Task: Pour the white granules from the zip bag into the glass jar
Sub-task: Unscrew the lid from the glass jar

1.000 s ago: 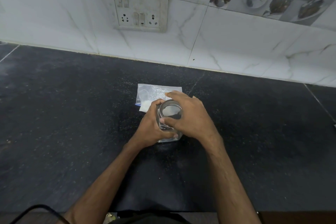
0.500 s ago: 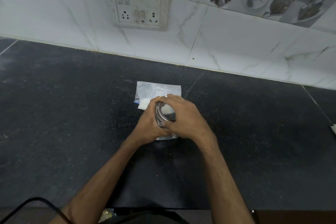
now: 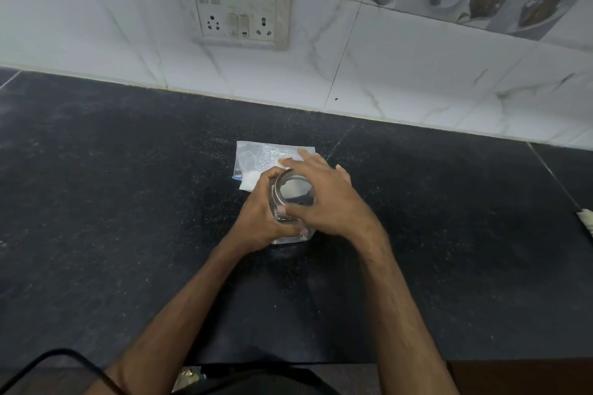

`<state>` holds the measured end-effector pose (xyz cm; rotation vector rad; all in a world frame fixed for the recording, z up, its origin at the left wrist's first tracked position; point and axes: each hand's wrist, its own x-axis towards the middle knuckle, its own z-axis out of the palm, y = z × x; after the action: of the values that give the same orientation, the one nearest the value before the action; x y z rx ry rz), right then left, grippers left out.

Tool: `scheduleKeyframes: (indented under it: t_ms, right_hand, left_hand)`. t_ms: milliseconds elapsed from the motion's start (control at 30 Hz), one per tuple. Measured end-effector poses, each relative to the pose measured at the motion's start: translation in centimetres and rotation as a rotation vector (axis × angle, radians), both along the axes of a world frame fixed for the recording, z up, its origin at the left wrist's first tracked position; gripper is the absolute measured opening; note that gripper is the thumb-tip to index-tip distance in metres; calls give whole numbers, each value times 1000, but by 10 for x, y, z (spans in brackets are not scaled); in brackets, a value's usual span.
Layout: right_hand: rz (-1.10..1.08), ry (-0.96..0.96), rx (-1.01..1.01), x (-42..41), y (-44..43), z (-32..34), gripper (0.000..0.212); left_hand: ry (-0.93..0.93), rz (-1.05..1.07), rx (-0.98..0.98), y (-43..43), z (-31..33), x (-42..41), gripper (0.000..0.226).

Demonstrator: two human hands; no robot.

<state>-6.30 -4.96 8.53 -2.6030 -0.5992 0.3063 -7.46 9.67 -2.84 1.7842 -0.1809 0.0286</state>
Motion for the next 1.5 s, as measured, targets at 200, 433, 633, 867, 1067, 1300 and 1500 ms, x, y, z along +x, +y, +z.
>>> scheduleKeyframes:
  t_ms: [200, 433, 633, 867, 1067, 1300, 1500]
  right_hand:
    - [-67, -111, -86, -2, 10, -10, 67]
    - [146, 42, -155, 20, 22, 16, 54]
    - [232, -65, -207, 25, 24, 12, 56]
    - [65, -201, 229, 18, -11, 38, 56]
    - [-525, -342, 587, 2, -56, -49, 41]
    - [-688, -282, 477, -9, -83, -129, 39]
    - [-707, -235, 445, -7, -91, -143, 26]
  left_hand:
    - [26, -6, 10, 0, 0, -1, 108]
    - [23, 28, 30, 0, -3, 2, 108]
    - [-2, 24, 29, 0, -2, 2, 111]
    - [7, -3, 38, 2, -1, 1, 113]
    - [14, 0, 68, 3, -2, 0, 117]
    - [25, 4, 72, 4, -2, 0, 117]
    - [35, -1, 70, 5, -3, 0, 118]
